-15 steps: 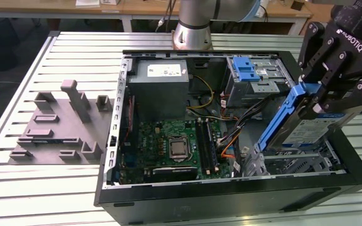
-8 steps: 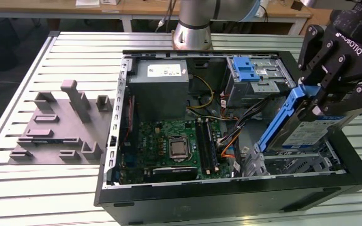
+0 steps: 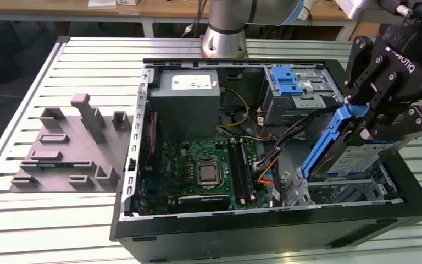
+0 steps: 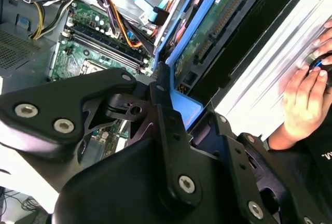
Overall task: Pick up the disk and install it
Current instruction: 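Insert the disk into the insertion slot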
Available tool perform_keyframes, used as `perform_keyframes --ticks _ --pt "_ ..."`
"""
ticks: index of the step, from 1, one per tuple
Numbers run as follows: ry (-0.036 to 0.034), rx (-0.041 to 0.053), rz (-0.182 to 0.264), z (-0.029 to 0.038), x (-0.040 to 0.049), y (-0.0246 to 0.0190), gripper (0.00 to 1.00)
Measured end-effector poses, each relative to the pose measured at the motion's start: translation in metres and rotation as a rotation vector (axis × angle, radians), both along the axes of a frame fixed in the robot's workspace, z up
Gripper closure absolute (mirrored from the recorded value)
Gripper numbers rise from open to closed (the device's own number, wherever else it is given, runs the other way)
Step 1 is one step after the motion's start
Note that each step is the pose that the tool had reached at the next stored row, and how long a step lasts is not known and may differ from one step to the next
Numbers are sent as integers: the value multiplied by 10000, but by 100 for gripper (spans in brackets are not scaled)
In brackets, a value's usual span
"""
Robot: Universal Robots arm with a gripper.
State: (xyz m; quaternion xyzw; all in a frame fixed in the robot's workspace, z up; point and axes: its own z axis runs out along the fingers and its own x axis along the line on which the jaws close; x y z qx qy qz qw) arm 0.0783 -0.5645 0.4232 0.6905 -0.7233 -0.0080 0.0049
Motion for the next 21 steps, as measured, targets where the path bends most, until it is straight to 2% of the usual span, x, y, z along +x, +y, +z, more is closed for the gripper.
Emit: perform_keyframes --ticks 3,9,11,14,17,18,21 --pt "-6 8 1 -46 1 -1 63" --pt "-3 11 1 -53 1 0 63" --pt "-6 30 1 -35 1 0 63" --pt "8 13 3 26 2 1 63" --pt "25 15 0 29 1 2 63" --pt "46 6 2 31 2 4 63" --pt "205 -11 1 26 10 4 63"
